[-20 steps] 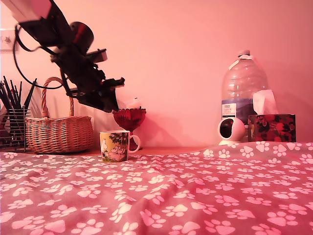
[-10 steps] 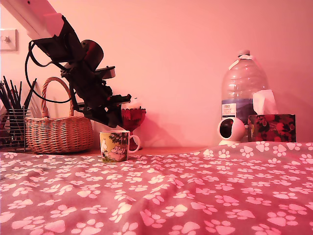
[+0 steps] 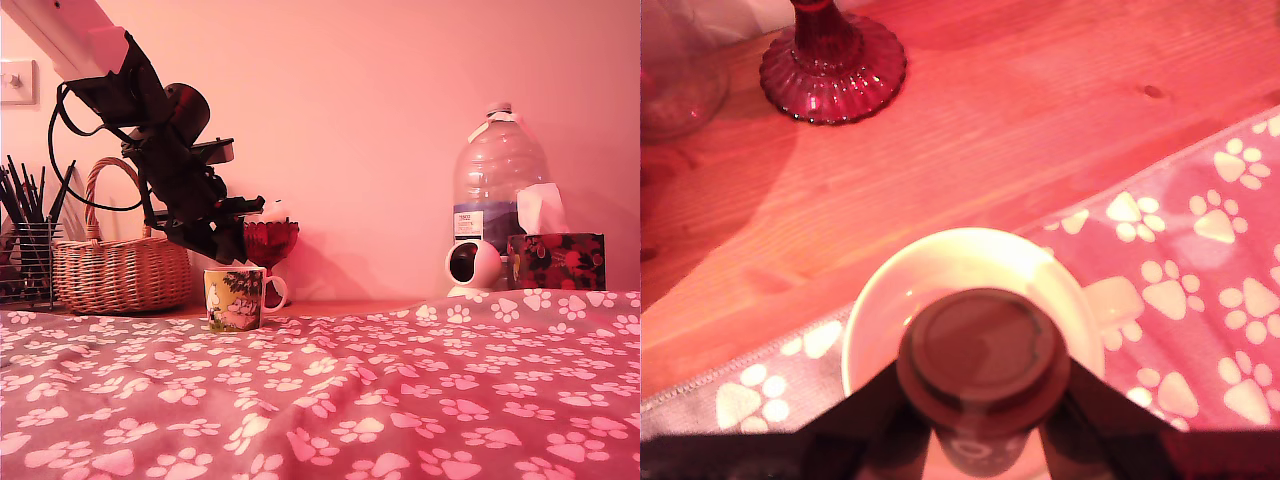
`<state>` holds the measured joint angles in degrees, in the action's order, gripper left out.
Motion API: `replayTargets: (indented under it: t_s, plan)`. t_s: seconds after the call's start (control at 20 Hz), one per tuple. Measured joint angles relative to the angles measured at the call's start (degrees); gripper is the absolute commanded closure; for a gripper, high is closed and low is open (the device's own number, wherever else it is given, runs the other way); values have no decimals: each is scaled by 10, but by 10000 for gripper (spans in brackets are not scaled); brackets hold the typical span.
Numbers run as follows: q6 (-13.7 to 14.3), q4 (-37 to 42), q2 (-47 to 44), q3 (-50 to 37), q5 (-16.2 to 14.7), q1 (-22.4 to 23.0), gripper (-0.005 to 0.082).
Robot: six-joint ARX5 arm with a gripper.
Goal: Pick the coffee capsule and then drop it inside the coffee cup in front of you
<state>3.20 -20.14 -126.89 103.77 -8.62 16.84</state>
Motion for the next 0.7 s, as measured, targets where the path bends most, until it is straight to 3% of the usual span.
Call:
replayTargets:
  t_s: [0.55, 0.6, 0.7]
  plan:
    - [0, 0, 0, 0, 0, 0, 533]
    - [0, 0, 0, 0, 0, 0, 502]
    - [0, -1, 0, 0, 2, 0, 186]
